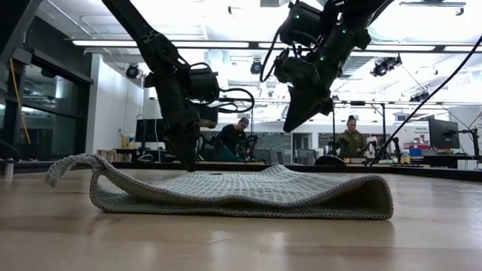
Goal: Fold microfiber towels
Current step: Fold the gray towel
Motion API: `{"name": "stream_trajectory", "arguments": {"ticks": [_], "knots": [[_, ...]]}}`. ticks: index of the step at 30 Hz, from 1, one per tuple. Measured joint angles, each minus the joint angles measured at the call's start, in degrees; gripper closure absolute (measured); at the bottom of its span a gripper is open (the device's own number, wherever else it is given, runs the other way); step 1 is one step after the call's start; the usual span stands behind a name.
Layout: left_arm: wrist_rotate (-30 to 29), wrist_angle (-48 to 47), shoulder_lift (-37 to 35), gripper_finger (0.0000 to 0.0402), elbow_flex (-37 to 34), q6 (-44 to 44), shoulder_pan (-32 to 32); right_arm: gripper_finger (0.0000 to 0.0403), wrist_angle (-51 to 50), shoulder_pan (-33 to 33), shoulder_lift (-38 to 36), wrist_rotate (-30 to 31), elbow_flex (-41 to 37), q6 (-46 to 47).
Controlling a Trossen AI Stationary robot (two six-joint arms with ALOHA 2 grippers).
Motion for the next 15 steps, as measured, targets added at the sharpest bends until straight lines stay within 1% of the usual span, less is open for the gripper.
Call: {"name": "stream_trajectory", "arguments": {"ticks": [13, 15], "knots": [[0.94, 1.64, 0.00, 0.0303, 0.00, 1.18, 0.00, 0.0400, 0.00, 0.00, -0.02, -0.38, 0.00, 0.00], [0.97, 1.68, 0.49, 0.0298, 0.00, 1.20, 0.00, 0.0400, 0.00, 0.00, -0.02, -0.88, 0.02, 0.00]]}}
